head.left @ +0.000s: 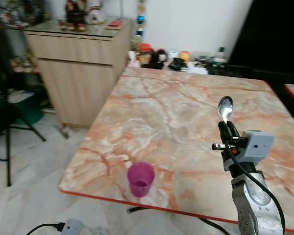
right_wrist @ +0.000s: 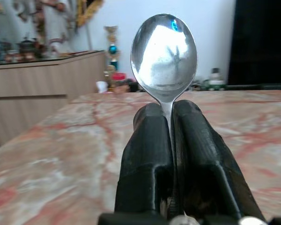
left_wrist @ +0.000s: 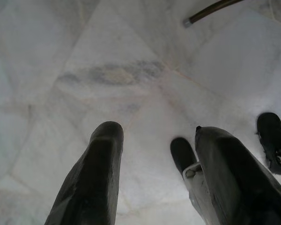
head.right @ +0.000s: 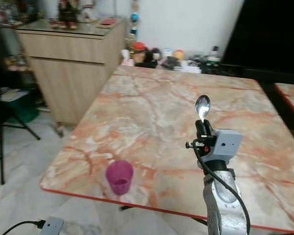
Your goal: Setting the table
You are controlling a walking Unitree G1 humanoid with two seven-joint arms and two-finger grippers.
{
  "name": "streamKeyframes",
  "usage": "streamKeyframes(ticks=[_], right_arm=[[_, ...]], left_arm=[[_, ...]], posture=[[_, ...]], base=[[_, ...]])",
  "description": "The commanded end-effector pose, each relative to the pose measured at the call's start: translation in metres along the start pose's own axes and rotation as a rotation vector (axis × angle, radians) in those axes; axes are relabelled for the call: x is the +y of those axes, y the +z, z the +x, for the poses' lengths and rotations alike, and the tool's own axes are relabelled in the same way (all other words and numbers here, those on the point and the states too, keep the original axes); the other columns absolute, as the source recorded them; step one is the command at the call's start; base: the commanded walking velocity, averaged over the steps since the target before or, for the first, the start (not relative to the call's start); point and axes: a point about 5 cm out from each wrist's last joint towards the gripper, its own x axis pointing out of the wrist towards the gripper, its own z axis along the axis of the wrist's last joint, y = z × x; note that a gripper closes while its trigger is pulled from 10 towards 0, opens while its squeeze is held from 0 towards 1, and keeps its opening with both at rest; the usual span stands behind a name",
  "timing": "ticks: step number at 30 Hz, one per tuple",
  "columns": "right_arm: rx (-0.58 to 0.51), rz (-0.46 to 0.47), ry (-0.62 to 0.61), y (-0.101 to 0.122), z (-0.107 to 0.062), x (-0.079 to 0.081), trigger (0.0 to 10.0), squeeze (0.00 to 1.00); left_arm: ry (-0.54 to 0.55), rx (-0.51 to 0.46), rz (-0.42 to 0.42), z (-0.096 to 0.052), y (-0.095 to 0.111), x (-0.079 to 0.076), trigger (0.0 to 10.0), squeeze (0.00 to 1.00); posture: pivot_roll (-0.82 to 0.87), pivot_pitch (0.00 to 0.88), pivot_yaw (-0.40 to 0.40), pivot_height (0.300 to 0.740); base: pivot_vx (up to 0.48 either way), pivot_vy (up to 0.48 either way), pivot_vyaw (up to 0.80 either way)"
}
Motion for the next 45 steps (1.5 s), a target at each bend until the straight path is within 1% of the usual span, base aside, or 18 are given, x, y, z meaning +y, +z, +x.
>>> streamKeyframes(ticks=[1, 4, 6, 7, 13, 17, 20, 25, 30, 36, 45], right_arm=[[-0.015, -0.018, 0.002, 0.003, 0.003, 0.002, 10.0, 0.00], [-0.012, -0.003, -0.005, 0.000, -0.001, 0.004, 10.0, 0.00], [-0.019, 0.003, -0.005, 0.000, -0.003, 0.005, 10.0, 0.00], [-0.016, -0.010, -0.007, 0.000, -0.003, 0.005, 10.0, 0.00], [-0.028, 0.009, -0.040, 0.001, 0.000, 0.004, 10.0, 0.00], [-0.026, -0.042, -0.030, 0.003, 0.002, 0.004, 10.0, 0.00], [-0.024, -0.039, -0.042, 0.004, 0.001, 0.002, 10.0, 0.00], [-0.041, -0.038, -0.045, 0.007, 0.002, 0.002, 10.0, 0.00], [-0.040, -0.046, -0.037, 0.008, 0.002, 0.003, 10.0, 0.00], [-0.041, -0.054, -0.043, 0.008, 0.003, 0.002, 10.0, 0.00], [-0.048, -0.062, -0.053, 0.010, 0.004, 0.000, 10.0, 0.00]], left_arm=[[0.008, 0.029, 0.009, -0.002, -0.010, 0.003, 10.0, 0.00], [0.002, 0.060, 0.021, -0.004, -0.021, 0.000, 10.0, 0.00], [0.001, 0.059, 0.022, -0.005, -0.023, 0.000, 10.0, 0.00], [0.000, 0.059, 0.023, -0.005, -0.023, -0.001, 10.0, 0.00], [-0.008, 0.055, 0.028, -0.004, -0.020, -0.004, 10.0, 0.00], [-0.007, 0.037, 0.034, -0.002, -0.014, -0.005, 10.0, 0.00], [-0.011, 0.036, 0.037, -0.003, -0.015, -0.006, 10.0, 0.00], [-0.017, 0.049, 0.038, -0.004, -0.020, -0.009, 10.0, 0.00], [-0.025, 0.064, 0.037, -0.005, -0.027, -0.013, 10.0, 0.00], [-0.036, 0.068, 0.045, -0.006, -0.029, -0.016, 10.0, 0.00], [-0.037, 0.063, 0.054, -0.005, -0.027, -0.016, 10.0, 0.00]], posture=[[-0.03, 0.000, -0.028, 0.740], [-0.04, 0.005, -0.022, 0.740], [-0.06, 0.013, -0.017, 0.740], [-0.06, 0.016, -0.017, 0.740], [-0.06, 0.035, -0.018, 0.740], [-0.07, 0.052, -0.025, 0.740], [-0.08, 0.065, -0.028, 0.740], [-0.08, 0.083, -0.035, 0.740], [-0.09, 0.092, -0.037, 0.740], [-0.09, 0.100, -0.035, 0.740], [-0.09, 0.099, -0.033, 0.740]], base=[[0.000, 0.000, -0.77], [0.000, 0.000, -0.77], [0.000, -0.289, -0.38], [0.000, -0.300, 0.00], [0.000, -0.325, 0.00], [0.000, 0.000, 0.00], [0.000, 0.000, -0.15], [0.000, 0.000, -0.71], [0.000, 0.000, 0.00], [0.000, 0.000, 0.00], [0.000, -0.303, 0.00]])
